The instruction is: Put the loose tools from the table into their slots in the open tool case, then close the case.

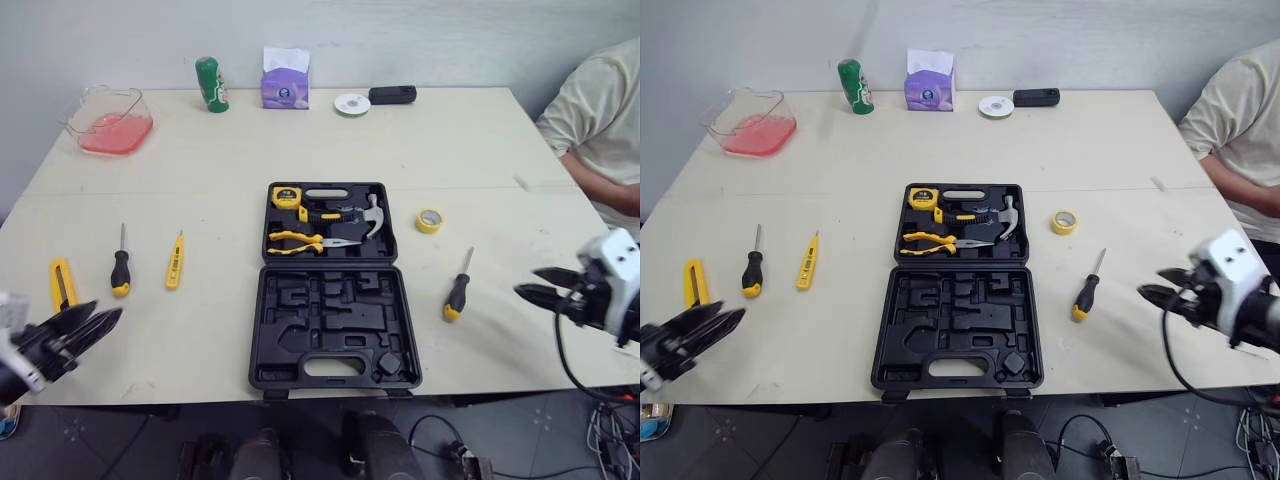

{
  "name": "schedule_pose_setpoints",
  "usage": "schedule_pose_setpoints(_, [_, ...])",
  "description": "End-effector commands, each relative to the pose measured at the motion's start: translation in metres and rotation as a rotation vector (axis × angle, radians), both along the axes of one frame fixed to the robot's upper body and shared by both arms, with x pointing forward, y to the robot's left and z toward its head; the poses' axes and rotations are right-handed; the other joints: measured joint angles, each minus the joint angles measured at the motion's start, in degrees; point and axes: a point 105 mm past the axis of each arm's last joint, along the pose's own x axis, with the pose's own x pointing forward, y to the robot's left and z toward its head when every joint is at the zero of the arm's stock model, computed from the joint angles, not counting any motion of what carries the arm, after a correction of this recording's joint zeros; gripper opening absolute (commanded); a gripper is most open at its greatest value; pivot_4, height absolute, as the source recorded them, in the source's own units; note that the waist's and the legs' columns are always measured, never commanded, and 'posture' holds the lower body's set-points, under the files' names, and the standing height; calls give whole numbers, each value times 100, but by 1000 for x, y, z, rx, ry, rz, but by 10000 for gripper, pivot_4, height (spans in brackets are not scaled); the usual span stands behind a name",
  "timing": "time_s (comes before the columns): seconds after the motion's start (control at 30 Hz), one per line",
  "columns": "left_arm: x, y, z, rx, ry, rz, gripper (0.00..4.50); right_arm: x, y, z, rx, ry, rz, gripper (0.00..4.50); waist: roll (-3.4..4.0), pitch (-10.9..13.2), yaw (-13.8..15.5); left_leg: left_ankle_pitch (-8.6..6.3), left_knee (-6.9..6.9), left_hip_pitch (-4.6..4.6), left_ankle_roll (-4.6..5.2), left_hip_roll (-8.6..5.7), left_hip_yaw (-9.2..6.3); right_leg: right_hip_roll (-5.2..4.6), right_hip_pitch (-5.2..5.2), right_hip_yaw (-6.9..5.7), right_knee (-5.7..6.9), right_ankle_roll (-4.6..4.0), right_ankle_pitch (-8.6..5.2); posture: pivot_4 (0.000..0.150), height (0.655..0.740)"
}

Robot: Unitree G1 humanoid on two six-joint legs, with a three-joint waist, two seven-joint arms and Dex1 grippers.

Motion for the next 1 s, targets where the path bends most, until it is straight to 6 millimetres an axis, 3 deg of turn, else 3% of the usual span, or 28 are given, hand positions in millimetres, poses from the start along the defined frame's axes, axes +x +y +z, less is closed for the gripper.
schedule_pose_setpoints(0.03, [-25, 56, 15, 56, -13, 214, 45000, -11, -39, 18, -47, -41, -98, 44635, -3, -2, -10, -2, -1, -1, -4, 5, 0, 2, -3, 1, -1, -4, 0, 1500, 7400])
schedule_pose_setpoints(0.13, [-50, 104, 9, 96, 47, 417, 45000, -18, -73, 20, -87, -39, -192, 44635, -2, -2, -26, -8, -11, 0, -15, 14, 2, 7, -12, -5, -1, -21, -10, 1500, 7400])
schedule_pose_setpoints(0.23, [-57, 122, 6, 129, 78, 487, 45000, -14, -90, 17, -122, -43, -233, 44635, -2, -2, -83, -8, -12, 2, -16, 19, 17, 9, -17, -3, -2, -27, -14, 1500, 7400])
schedule_pose_setpoints(0.37, [-47, 106, 2, 135, 88, 411, 45000, -8, -90, 19, -131, -65, -212, 44635, -4, -3, -165, -10, -13, 2, -18, 22, 18, 1, -16, -3, -2, -26, -13, 1500, 7400])
schedule_pose_setpoints(0.47, [-32, 78, 2, 129, 86, 302, 45000, 0, -67, 20, -94, -83, -131, 44635, 3, 1, -173, -13, -15, 1, -25, 25, 17, -1, -20, -2, 3, -27, -13, 1500, 7400])
schedule_pose_setpoints(0.6, [-20, 57, 6, 113, 75, 246, 45000, 5, -43, 22, -66, -91, -59, 44635, 2, 1, -169, -19, -15, 1, -47, 34, 16, 9, -21, -1, 10, -31, -16, 1500, 7400])
schedule_pose_setpoints(0.67, [-9, 42, 9, 103, 72, 225, 45000, 8, -19, 26, -34, -110, 11, 44635, 3, 1, -169, -16, -15, 2, -45, 35, 16, 12, -21, -1, 11, -32, -17, 1500, 7400])
schedule_pose_setpoints(0.7, [1, 30, 10, 90, 73, 214, 45000, 11, 4, 33, 15, -133, 82, 44635, 3, 1, -166, -15, -15, 2, -43, 35, 16, 13, -21, 1, 13, -32, -17, 1500, 7400])
schedule_pose_setpoints(0.77, [27, 4, 4, 112, 135, 239, 45000, 11, 73, 52, 154, -181, 317, 44635, 4, 1, -160, -12, -13, 4, -41, 33, 16, 13, -21, 5, 20, -32, -16, 1500, 7400])
schedule_pose_setpoints(0.83, [42, -10, 2, 84, 178, 283, 45000, 2, 116, 63, 217, -185, 476, 44635, 8, 3, -143, 0, -12, 8, -43, 21, 9, 12, -17, 17, 35, -25, -12, 1500, 7400])
schedule_pose_setpoints(1.0, [63, -18, -1, 19, 262, 380, 45000, -7, 178, 74, 242, -190, 725, 44635, -24, -11, -59, 10, -12, -1, -56, 31, -6, 29, -20, 2, 27, -33, -15, 1500, 7400])
